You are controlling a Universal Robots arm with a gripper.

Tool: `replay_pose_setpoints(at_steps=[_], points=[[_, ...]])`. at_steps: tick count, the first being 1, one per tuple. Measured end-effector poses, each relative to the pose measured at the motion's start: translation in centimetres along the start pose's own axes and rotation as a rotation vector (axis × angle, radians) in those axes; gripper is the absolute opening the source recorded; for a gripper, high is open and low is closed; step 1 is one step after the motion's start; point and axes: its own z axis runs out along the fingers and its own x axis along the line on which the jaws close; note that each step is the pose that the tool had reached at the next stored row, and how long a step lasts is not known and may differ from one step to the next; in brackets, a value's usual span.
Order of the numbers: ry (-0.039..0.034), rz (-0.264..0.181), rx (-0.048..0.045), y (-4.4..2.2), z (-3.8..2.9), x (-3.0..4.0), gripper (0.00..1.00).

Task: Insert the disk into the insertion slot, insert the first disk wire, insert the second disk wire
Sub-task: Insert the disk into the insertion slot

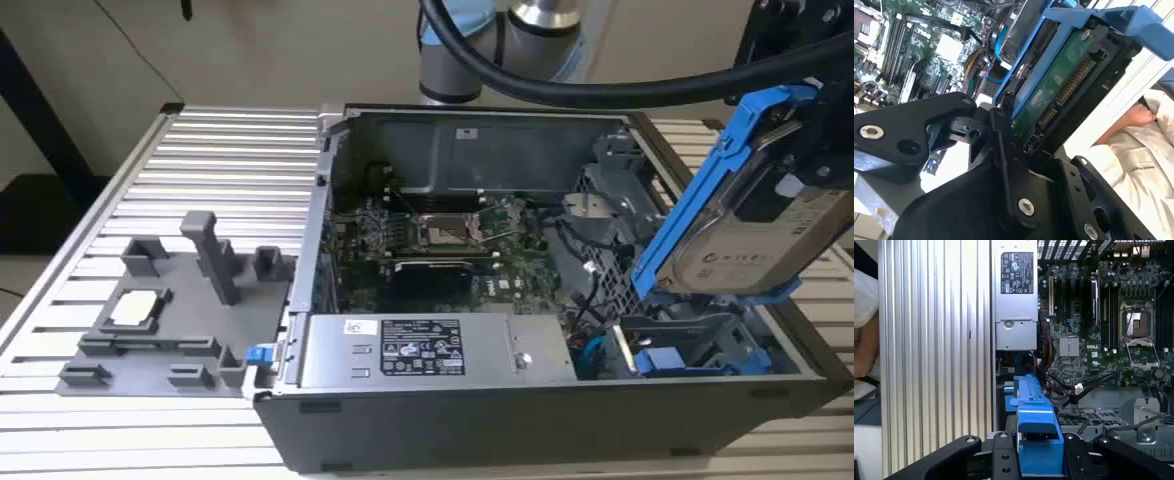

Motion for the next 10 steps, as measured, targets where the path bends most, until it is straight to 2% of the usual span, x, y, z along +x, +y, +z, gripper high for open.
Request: replay_pose_setpoints(at_steps=[10], points=[[0.0,0.0,-0.0001,0.0,0.0,0.0,0.33]])
